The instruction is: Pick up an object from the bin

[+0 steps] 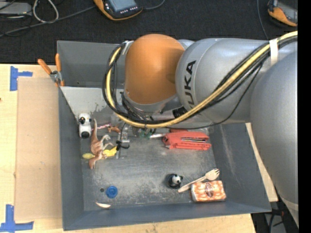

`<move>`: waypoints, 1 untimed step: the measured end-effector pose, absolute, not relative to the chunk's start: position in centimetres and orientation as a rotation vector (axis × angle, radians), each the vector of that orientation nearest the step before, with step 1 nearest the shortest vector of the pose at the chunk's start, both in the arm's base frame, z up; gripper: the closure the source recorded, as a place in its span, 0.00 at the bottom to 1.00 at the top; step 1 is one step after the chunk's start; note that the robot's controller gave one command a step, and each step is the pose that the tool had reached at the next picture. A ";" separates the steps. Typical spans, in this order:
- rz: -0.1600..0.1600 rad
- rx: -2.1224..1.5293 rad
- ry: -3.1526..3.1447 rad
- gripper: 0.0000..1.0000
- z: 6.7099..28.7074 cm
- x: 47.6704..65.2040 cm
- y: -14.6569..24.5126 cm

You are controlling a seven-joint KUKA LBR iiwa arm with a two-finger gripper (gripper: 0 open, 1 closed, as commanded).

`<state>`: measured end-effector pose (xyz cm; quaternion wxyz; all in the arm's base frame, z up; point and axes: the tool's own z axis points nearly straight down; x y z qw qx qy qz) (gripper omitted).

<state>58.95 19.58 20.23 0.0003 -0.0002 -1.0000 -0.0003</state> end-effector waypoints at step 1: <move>-0.003 0.124 -3.143 0.00 15.8 59.9 20.0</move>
Offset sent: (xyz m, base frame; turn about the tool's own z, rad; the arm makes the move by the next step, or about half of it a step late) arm 0.0185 0.0324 -0.1278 -0.3143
